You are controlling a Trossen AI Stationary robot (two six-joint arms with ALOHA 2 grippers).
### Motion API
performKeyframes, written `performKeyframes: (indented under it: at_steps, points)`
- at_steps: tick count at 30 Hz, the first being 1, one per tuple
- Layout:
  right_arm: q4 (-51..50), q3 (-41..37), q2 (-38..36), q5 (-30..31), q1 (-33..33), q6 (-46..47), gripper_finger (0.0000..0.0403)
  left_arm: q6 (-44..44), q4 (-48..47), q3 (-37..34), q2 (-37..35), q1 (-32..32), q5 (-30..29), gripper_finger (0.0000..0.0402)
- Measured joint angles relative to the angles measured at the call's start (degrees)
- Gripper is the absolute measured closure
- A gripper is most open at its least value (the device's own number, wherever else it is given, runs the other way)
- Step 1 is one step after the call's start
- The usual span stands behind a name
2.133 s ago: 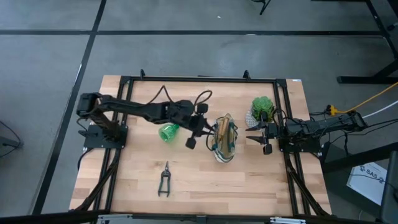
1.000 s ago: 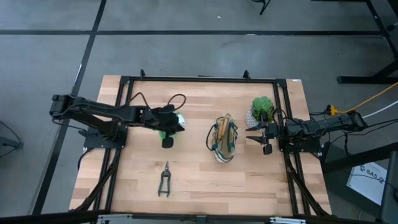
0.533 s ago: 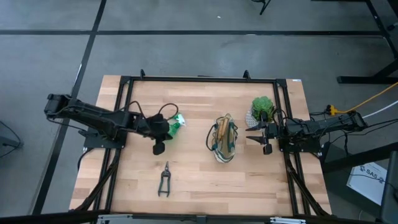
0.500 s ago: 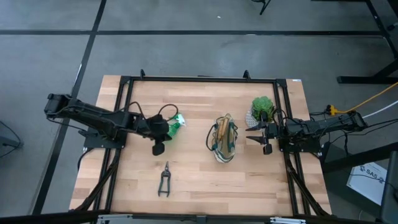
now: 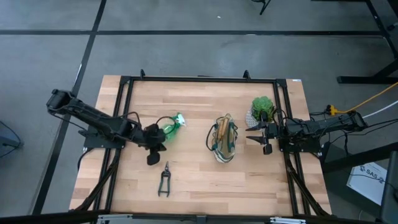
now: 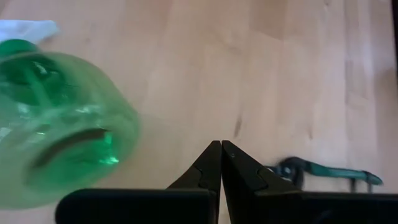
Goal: Pick & Place Garden tools in Gardening bag
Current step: Put the green scissors into the white gardening bag
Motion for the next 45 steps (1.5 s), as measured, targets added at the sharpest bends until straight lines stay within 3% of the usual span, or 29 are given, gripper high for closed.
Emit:
performKeyframes:
  at_steps: [16, 22, 30, 45]
  points:
    - [0.00, 0.00, 0.02, 0.00, 0.00, 0.01, 0.0256, -10.91, 0.10, 0.00, 0.09, -12.16, -0.11, 0.0398]
    - [0.00, 0.00, 0.02, 0.00, -0.01, 0.02, 0.0256, -13.90, 1.68, -0.02, 1.51, -15.56, -3.42, 0.0392]
    - [0.00, 0.00, 0.02, 0.00, 0.00, 0.00, 0.0256, -14.13, 6.43, -0.02, 5.32, -19.67, -8.87, 0.0353]
    - [0.02, 0.00, 0.02, 0.00, 0.00, 0.02, 0.0256, -14.53, 18.91, -0.02, 15.34, -25.59, -10.19, 0.0275]
